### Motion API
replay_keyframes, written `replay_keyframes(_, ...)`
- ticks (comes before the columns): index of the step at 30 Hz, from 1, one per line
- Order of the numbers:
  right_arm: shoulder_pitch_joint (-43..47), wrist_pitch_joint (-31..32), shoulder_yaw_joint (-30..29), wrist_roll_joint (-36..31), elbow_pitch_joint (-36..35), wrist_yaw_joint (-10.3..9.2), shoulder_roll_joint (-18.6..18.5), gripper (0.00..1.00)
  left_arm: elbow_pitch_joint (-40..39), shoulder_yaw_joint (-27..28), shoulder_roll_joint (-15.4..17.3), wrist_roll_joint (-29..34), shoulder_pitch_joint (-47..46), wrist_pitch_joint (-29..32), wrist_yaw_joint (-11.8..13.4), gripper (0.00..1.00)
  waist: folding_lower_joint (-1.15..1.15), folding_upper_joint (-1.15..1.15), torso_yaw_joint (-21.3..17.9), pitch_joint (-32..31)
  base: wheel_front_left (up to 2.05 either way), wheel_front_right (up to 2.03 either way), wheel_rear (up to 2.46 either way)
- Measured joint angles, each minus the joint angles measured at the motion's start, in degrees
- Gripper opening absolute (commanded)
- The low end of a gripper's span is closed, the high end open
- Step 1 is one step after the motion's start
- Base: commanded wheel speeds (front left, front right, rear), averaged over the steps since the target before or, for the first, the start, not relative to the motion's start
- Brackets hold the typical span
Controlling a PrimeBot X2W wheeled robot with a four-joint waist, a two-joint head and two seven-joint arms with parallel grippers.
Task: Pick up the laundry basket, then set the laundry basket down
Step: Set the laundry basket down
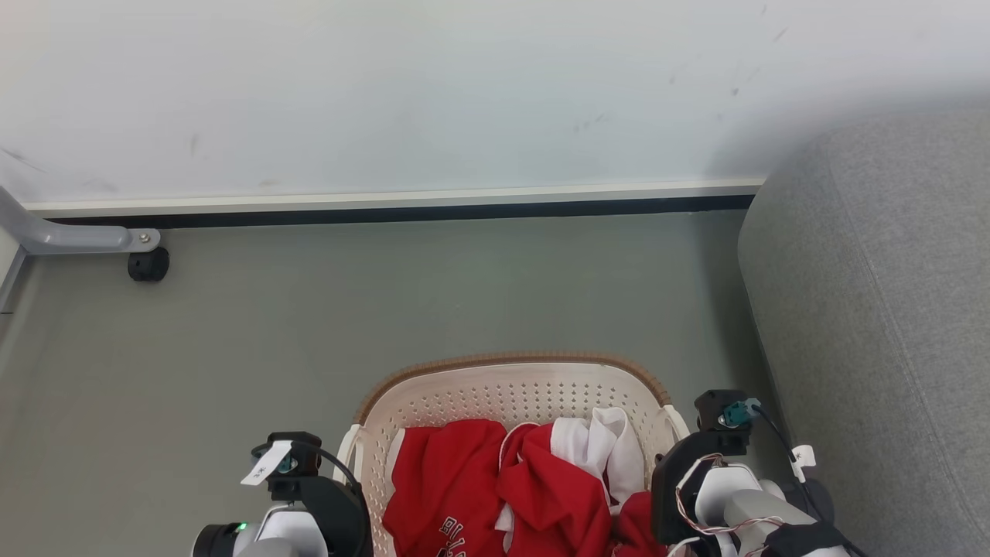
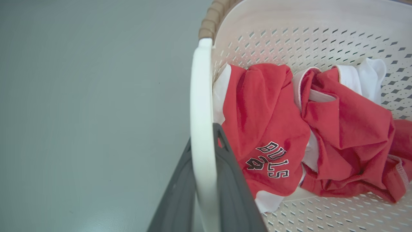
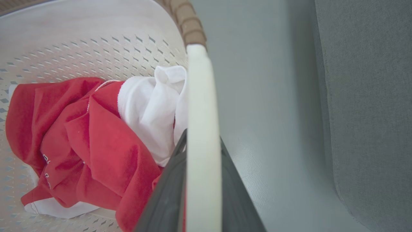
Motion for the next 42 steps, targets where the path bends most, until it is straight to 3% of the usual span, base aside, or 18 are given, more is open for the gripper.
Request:
replay_keyframes(20, -2.3, -1.5, 0.8, 0.5, 0.3, 0.00, 0.0, 0.00, -0.1, -0.4, 0.1, -0.1, -1.2, -0.6, 0.0, 0.00, 0.00, 0.00, 0.1, 4.2, 0.00, 0.00, 0.00)
replay_keyframes(42, -12.0, -6.8, 0.3, 0.0, 2.4, 0.01, -0.3, 0.00, -2.3, -0.5, 0.5, -0.1, -9.7, -2.9, 0.1, 0.00, 0.01, 0.00, 1.4, 18.0, 0.00, 0.00, 0.00)
